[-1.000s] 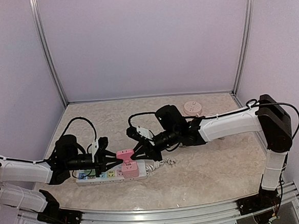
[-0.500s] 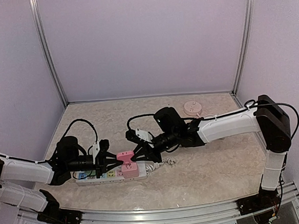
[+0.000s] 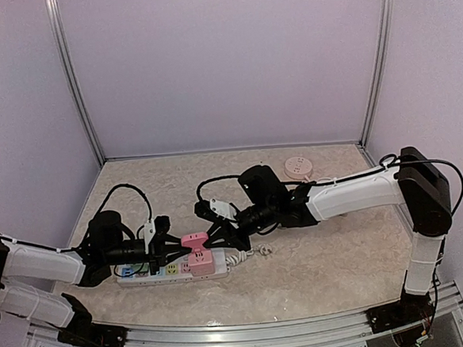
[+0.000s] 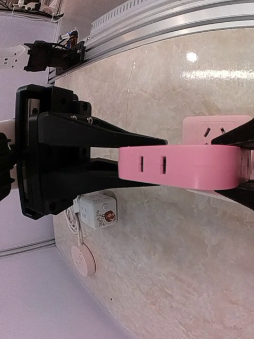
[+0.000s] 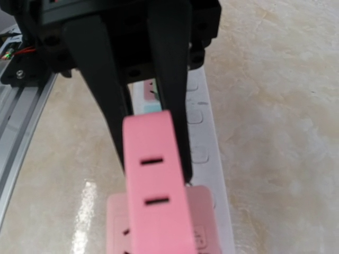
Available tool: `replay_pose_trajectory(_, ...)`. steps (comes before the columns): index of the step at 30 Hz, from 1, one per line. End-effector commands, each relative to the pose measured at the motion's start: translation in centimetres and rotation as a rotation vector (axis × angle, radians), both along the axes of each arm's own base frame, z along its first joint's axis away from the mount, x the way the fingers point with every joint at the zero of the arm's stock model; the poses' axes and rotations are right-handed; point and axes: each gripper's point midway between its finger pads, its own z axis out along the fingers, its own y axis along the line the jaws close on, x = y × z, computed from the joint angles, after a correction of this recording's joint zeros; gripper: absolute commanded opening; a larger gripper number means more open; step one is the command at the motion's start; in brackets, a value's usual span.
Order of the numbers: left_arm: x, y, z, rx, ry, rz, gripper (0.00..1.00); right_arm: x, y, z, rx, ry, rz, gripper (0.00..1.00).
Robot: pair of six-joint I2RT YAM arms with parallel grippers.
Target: Insert the plug
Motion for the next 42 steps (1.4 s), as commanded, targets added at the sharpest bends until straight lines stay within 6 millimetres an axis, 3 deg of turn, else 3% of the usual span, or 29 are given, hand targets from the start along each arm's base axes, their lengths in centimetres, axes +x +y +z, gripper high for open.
replay_pose_trajectory(1, 0.3, -0.9, 1.4, -0.004, -0.143, -0.036, 0.00, 0.5, 0.2, 1.6, 0.020, 0.015, -0.064, 0.00)
replay_pose_trajectory(12, 0.0, -0.8, 0.4, 0.016, -0.113, -0.044, 0.00, 0.3, 0.1, 0.9, 0.008, 0.035, -0.061, 0.00)
replay_pose_trajectory(24, -2.3, -0.3, -2.4, 0.067, -0.017, -0.088, 0.00, -0.8, 0.0, -0.8, -0.011, 0.113, -0.055, 0.00)
replay_pose_trajectory(33, -3.7, 0.1, -4.3, 0.120, 0.025, -0.124, 0.00, -2.7, 0.0, -2.9, -0.077, 0.137, -0.033, 0.00)
replay_pose_trajectory(38, -4.2, 0.0, -4.5, 0.127, 0.001, -0.143, 0.00, -2.8, -0.4, -2.6, -0.088, 0.123, -0.054, 0.00)
replay_pose_trajectory(39, -4.3, 0.0, -4.3, 0.124, -0.004, -0.147, 0.00, -2.8, -0.4, -2.6, -0.088, 0.124, -0.054, 0.02)
replay_pose_trajectory(42, -4.6, -0.2, -4.1, 0.121, -0.018, -0.162, 0.00, -2.9, -0.4, -2.6, -0.089, 0.128, -0.054, 0.42)
